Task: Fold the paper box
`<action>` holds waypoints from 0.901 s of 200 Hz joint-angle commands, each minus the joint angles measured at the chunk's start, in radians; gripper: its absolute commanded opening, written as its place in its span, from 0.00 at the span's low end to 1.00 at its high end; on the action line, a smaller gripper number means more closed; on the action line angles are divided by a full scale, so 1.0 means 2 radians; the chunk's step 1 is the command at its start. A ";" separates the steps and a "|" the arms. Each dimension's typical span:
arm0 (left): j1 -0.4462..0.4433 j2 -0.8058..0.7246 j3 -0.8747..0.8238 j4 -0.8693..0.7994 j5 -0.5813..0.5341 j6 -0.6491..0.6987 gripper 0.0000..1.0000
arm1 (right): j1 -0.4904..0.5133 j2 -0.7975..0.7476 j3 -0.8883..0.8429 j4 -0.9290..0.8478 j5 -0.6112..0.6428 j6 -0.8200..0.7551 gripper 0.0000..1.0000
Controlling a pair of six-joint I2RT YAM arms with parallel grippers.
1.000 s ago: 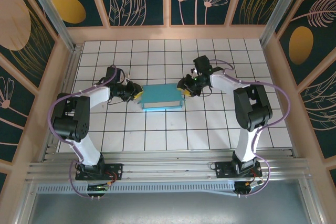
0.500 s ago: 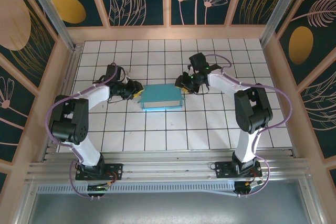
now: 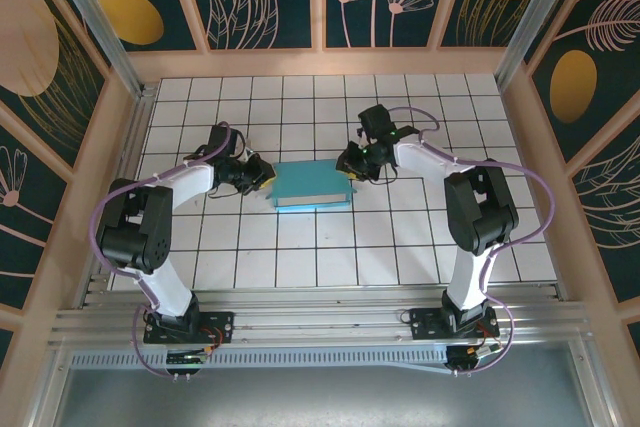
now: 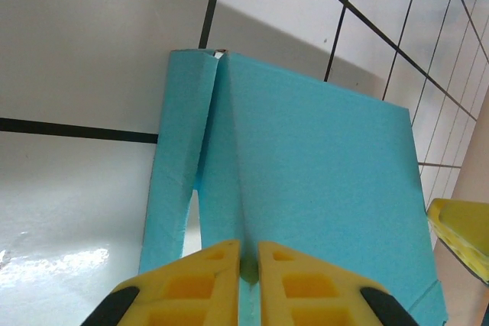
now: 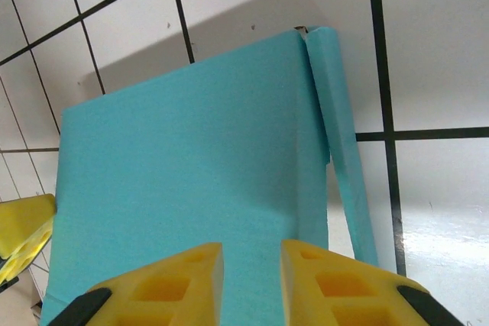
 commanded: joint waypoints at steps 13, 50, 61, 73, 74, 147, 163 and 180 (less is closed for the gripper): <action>-0.001 0.014 -0.016 -0.001 -0.010 0.003 0.13 | 0.007 0.007 -0.017 0.009 0.013 -0.005 0.26; -0.002 0.016 -0.032 0.003 -0.022 0.004 0.12 | 0.009 0.010 -0.026 0.014 0.021 -0.005 0.26; -0.002 0.016 -0.035 0.006 -0.018 0.002 0.12 | 0.010 0.010 -0.027 0.012 0.026 -0.007 0.25; -0.003 0.015 -0.036 0.007 -0.016 0.002 0.12 | 0.010 0.008 -0.026 0.010 0.029 -0.009 0.25; -0.003 0.015 -0.036 0.007 -0.016 0.003 0.12 | 0.010 0.008 -0.026 0.011 0.029 -0.009 0.25; -0.003 -0.033 -0.006 -0.030 -0.027 0.007 0.19 | 0.010 -0.037 -0.015 0.002 0.036 0.000 0.34; -0.003 -0.044 -0.009 -0.037 -0.028 0.007 0.25 | 0.009 -0.043 -0.025 -0.001 0.039 -0.003 0.37; -0.003 -0.054 -0.021 -0.042 -0.032 0.005 0.35 | 0.010 -0.048 -0.038 -0.003 0.037 -0.005 0.39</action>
